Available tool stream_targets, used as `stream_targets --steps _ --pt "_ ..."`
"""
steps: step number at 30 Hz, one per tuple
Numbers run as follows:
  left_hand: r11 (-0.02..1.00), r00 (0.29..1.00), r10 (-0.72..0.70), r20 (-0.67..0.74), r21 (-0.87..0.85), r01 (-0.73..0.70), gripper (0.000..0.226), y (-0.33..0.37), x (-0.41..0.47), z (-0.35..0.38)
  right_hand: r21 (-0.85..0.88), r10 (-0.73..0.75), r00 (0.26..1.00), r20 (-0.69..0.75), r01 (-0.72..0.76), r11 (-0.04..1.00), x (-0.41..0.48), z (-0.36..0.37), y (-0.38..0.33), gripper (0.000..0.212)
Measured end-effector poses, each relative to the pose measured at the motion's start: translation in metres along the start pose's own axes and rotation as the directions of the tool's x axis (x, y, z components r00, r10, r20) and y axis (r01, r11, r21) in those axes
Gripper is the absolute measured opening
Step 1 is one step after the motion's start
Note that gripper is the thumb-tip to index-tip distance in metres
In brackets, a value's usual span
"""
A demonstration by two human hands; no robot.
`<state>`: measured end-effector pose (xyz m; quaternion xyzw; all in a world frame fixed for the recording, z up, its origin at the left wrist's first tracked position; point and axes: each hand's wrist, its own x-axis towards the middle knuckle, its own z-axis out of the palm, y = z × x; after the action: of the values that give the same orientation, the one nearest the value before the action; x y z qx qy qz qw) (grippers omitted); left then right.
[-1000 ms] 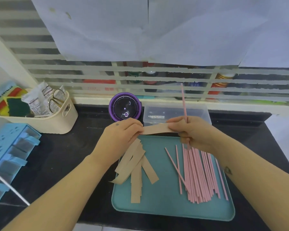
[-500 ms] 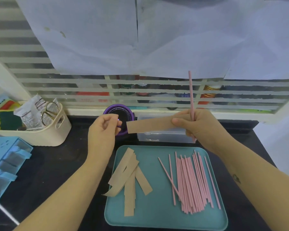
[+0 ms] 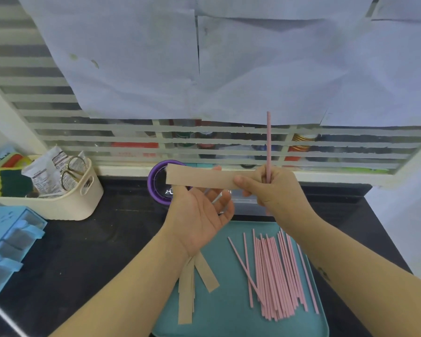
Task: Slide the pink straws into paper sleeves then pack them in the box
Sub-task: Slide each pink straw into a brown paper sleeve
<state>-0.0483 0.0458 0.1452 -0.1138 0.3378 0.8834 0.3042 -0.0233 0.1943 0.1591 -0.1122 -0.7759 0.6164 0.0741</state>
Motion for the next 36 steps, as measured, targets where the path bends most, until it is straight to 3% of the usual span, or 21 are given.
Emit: stream_targets --steps 3,6,11,14,16,18,20,23,25,26,29,30,32,36 --pt "0.997 0.996 0.066 0.066 -0.041 -0.063 0.094 0.003 -0.005 0.001 -0.049 0.043 0.999 -0.032 -0.045 0.998 0.000 -0.002 0.000 0.023" --pt "0.980 0.980 0.191 0.050 0.055 -0.193 0.087 0.001 -0.006 0.006 -0.077 0.062 0.998 0.014 -0.060 0.995 -0.002 -0.004 -0.002 0.029" --pt "0.971 0.970 0.238 0.049 -0.014 -0.237 0.093 0.008 -0.011 0.005 -0.025 0.107 0.986 0.127 -0.105 0.994 -0.007 -0.008 -0.004 0.020" --pt "0.968 0.970 0.244 -0.011 -0.056 -0.244 0.089 0.011 -0.011 0.005 -0.025 0.061 0.995 0.080 -0.059 0.998 -0.005 -0.008 -0.003 0.013" --pt "0.983 0.981 0.182 -0.075 -0.028 -0.184 0.079 0.008 -0.008 0.006 -0.157 -0.077 0.997 -0.002 0.075 0.985 -0.001 -0.007 0.001 0.007" --pt "0.997 0.992 0.062 -0.106 0.050 -0.057 0.069 0.003 -0.005 0.010 -0.385 -0.282 0.959 -0.014 0.255 0.887 0.000 -0.005 0.004 0.007" --pt "0.993 0.997 -0.017 -0.078 0.111 0.026 0.062 0.001 -0.005 0.018 -0.534 -0.455 0.887 0.083 0.425 0.731 0.000 -0.004 0.006 0.014" --pt "0.989 0.998 -0.017 -0.061 0.146 0.026 0.042 0.000 0.001 0.023 -0.617 -0.614 0.746 0.257 0.616 0.490 0.001 -0.006 0.007 0.019" --pt "0.995 0.998 0.003 -0.057 0.096 0.003 0.030 0.000 0.004 0.024 -0.607 -0.622 0.709 0.332 0.666 0.434 -0.001 -0.006 0.008 0.029" --pt "0.999 0.999 0.016 -0.048 0.050 -0.014 0.030 0.001 0.004 0.024 -0.586 -0.601 0.725 0.336 0.660 0.469 -0.004 -0.006 0.007 0.032" --pt "0.993 0.994 0.102 -0.022 -0.055 -0.103 0.033 0.006 0.006 0.021 -0.425 -0.426 0.873 0.239 0.488 0.762 -0.015 -0.007 -0.001 0.027" --pt "0.988 0.990 0.138 -0.020 -0.072 -0.139 0.033 0.008 0.007 0.019 -0.396 -0.359 0.906 0.223 0.420 0.816 -0.016 -0.009 -0.003 0.023" --pt "0.977 0.981 0.193 -0.012 -0.092 -0.193 0.033 0.012 0.007 0.016 -0.437 -0.276 0.929 0.246 0.361 0.824 -0.019 -0.013 -0.004 0.025" --pt "0.960 0.967 0.253 -0.011 -0.118 -0.253 0.035 0.017 0.009 0.013 -0.502 -0.234 0.917 0.324 0.376 0.779 -0.026 -0.016 -0.006 0.035"
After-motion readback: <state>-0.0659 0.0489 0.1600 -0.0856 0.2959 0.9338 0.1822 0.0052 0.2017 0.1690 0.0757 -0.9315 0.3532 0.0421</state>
